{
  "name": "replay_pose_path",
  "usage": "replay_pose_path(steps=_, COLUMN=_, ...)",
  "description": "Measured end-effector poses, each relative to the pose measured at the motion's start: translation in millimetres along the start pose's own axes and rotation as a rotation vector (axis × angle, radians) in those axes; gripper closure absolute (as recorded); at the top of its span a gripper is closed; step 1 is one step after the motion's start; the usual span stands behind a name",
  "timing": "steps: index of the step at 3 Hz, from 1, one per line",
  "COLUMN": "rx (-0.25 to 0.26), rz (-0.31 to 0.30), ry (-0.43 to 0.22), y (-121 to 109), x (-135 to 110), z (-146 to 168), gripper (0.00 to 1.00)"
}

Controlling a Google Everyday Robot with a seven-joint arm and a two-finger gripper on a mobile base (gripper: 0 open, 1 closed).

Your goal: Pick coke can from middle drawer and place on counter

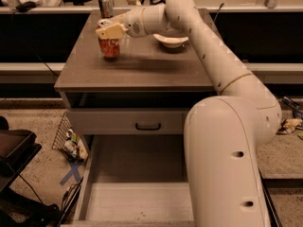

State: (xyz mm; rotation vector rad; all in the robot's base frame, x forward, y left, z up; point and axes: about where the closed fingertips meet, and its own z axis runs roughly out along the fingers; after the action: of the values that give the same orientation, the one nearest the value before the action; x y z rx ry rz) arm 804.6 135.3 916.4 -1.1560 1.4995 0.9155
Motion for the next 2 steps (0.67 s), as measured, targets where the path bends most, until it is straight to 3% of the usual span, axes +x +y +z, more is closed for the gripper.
replay_pose_path(steps=1, rx=-0.004, rz=0.001, ry=0.0, y=1.5, x=-0.1, z=2.5, gripper=0.84)
replay_pose_path(steps=2, rx=-0.01, rz=0.001, ry=0.001, y=3.2, x=0.4, z=6.2, gripper=0.61)
